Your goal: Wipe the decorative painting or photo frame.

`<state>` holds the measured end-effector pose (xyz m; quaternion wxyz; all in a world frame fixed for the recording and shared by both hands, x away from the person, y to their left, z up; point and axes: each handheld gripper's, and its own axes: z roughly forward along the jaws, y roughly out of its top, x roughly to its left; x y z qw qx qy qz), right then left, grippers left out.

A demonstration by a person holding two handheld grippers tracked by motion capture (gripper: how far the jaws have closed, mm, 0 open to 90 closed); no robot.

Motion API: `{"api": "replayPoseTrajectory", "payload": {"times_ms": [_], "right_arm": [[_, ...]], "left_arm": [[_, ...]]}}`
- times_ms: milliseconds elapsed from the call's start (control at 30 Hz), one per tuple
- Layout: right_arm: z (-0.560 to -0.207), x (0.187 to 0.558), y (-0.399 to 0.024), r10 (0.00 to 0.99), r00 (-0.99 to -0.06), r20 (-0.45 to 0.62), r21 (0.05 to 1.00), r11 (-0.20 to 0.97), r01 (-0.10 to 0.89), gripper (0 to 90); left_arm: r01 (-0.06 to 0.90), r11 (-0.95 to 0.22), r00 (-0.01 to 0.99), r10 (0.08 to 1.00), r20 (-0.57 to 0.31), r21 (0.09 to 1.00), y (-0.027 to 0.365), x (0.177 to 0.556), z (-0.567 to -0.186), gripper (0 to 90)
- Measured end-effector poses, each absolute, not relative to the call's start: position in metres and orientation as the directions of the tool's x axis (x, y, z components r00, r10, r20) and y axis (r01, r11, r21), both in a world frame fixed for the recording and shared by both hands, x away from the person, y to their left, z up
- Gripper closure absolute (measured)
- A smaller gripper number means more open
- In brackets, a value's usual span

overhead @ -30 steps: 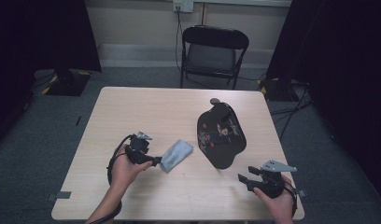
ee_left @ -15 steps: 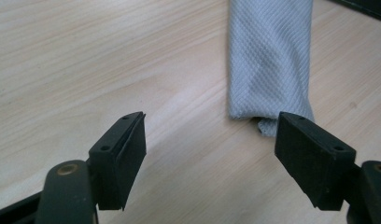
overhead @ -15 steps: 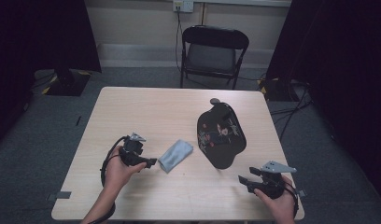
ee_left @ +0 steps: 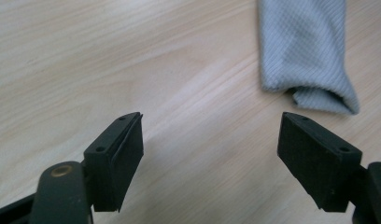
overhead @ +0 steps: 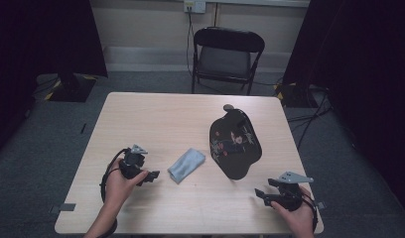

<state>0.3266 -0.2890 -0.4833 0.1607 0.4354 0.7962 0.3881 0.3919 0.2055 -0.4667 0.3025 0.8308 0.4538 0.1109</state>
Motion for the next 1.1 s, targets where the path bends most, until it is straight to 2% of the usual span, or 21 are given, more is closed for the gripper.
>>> {"api": "replayPoseTrajectory", "payload": {"times_ms": [433, 733, 1100], "right_arm": [[-0.493, 0.330, -0.291, 0.828, -0.557, 0.057, 0.724, 0.350, 0.594, 25.6], [-0.496, 0.330, -0.290, 0.826, -0.563, 0.031, 0.732, 0.364, 0.575, 21.5], [-0.499, 0.328, -0.286, 0.818, -0.575, -0.003, 0.736, 0.392, 0.553, 16.0]], "left_arm": [[0.684, -0.423, 0.565, 0.822, -0.065, 0.594, 0.212, 0.387, -0.481, 21.8], [0.660, -0.433, 0.582, 0.811, -0.054, 0.614, 0.213, 0.384, -0.485, 16.4], [0.626, -0.450, 0.601, 0.799, -0.027, 0.636, 0.214, 0.380, -0.488, 15.4]]}}
